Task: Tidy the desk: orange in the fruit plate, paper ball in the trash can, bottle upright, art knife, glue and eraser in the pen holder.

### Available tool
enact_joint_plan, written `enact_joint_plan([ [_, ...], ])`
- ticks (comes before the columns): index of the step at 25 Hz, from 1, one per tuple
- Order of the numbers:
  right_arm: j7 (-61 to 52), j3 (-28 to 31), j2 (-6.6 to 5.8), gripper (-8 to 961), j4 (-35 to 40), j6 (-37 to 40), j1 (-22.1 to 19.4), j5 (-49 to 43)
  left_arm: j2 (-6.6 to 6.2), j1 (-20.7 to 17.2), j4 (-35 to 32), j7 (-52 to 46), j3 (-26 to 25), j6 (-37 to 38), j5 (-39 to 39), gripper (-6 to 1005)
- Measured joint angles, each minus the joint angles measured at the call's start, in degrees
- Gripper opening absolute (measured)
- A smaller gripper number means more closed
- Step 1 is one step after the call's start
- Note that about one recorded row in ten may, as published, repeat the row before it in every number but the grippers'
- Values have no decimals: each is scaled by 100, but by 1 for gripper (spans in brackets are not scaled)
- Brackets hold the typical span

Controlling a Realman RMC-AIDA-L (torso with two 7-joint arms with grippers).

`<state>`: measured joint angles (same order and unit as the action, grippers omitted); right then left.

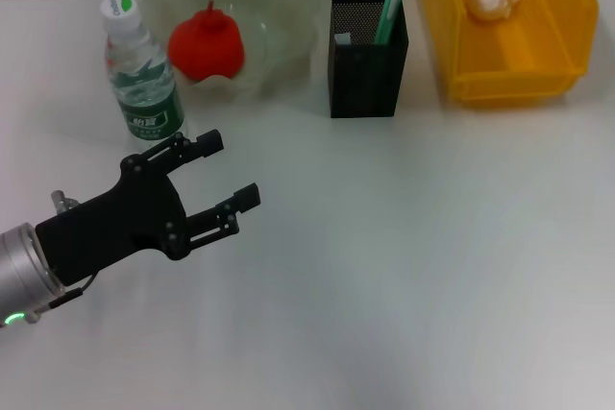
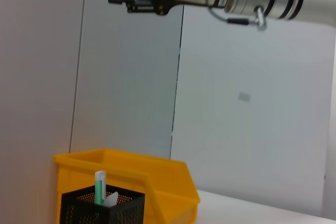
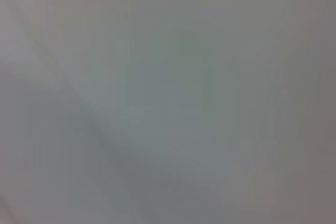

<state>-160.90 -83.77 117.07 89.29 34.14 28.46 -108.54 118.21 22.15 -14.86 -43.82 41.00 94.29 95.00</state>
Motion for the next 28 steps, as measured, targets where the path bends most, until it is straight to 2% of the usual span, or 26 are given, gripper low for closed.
enact_joint_plan([
  [1, 228, 302, 28, 803, -9, 446, 76, 212, 0, 0, -3, 0, -2, 4, -3, 796],
  [2, 726, 991, 103, 803, -171, 1426, 241, 714, 0, 0, -7, -1, -8, 20, -9, 796],
  [3, 726, 991, 103, 803, -171, 1426, 241, 714, 0, 0, -7, -1, -8, 20, -9, 796],
  [4, 1254, 1602, 144, 803, -509, 2346, 397, 1093, 0, 0, -7, -1, -8, 20, -9, 796],
  [5, 1254, 1602, 144, 803, -509, 2346, 397, 1093, 0, 0, -7, -1, -8, 20, -9, 796],
  [6, 1492, 1858, 142, 803, -720, 2724, 470, 1227, 0, 0, -15, -2, -16, 40, -10, 796],
  [7, 1992, 2186, 97, 804, -1255, 3407, 597, 1372, 0, 0, -17, -28, -26, 88, -13, 796],
  [8, 2264, 2302, 68, 804, -1512, 3708, 641, 1408, 0, 0, -17, -28, -26, 88, -13, 796],
  [9, 2264, 2302, 68, 804, -1512, 3708, 641, 1408, 0, 0, -24, -87, -23, 96, -14, 796],
  [14, 4438, 3044, -112, 804, -3677, 5111, 926, 1633, -14, 7, -242, -603, 13, 106, 17, 796],
  [18, 6357, 3257, -178, 803, -5049, 5654, 893, 1625, -41, 7, -381, -912, 81, 120, 30, 796],
  [20, 7202, 3225, -170, 803, -5372, 5826, 784, 1537, -64, 10, -415, -1044, 112, 124, 56, 796],
  [21, 7561, 3212, -137, 803, -5468, 5885, 720, 1452, -97, 35, -435, -1185, 134, 124, 106, 796],
  [22, 8233, 3198, -16, 803, -5597, 5946, 581, 1185, -138, 91, -444, -1398, 153, 123, 193, 796],
  [24, 8635, 3198, 111, 803, -5697, 5838, 493, 857, -179, 147, -447, -1590, 167, 115, 294, 796],
  [28, 9066, 3170, 192, 804, -6094, 5495, 490, 434, -207, 199, -453, -1676, 168, 42, 470, 796],
])
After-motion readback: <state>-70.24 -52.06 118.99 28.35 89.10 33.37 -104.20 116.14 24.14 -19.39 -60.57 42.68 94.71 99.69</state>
